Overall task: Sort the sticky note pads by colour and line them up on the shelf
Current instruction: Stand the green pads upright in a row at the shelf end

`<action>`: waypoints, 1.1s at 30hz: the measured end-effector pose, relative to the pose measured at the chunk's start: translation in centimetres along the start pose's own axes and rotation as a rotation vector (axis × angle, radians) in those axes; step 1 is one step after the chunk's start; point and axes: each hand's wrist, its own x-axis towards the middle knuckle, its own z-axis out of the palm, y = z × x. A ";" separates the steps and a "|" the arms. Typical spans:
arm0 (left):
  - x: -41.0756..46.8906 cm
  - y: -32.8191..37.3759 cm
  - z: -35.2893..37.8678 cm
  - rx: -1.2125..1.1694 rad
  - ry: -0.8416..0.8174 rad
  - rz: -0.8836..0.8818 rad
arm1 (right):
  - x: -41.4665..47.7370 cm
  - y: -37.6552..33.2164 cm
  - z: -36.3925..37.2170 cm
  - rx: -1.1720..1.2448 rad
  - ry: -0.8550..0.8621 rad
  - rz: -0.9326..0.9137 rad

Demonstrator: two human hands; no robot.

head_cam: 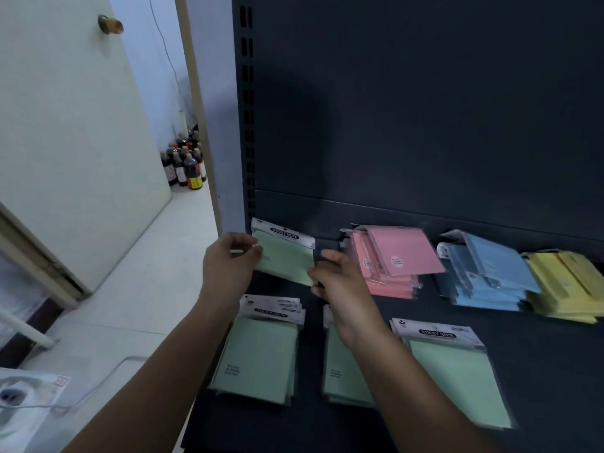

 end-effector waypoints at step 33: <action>-14.6 0.0 11.5 0.307 -0.607 0.190 | -9.0 4.7 -19.7 -0.990 0.611 -0.385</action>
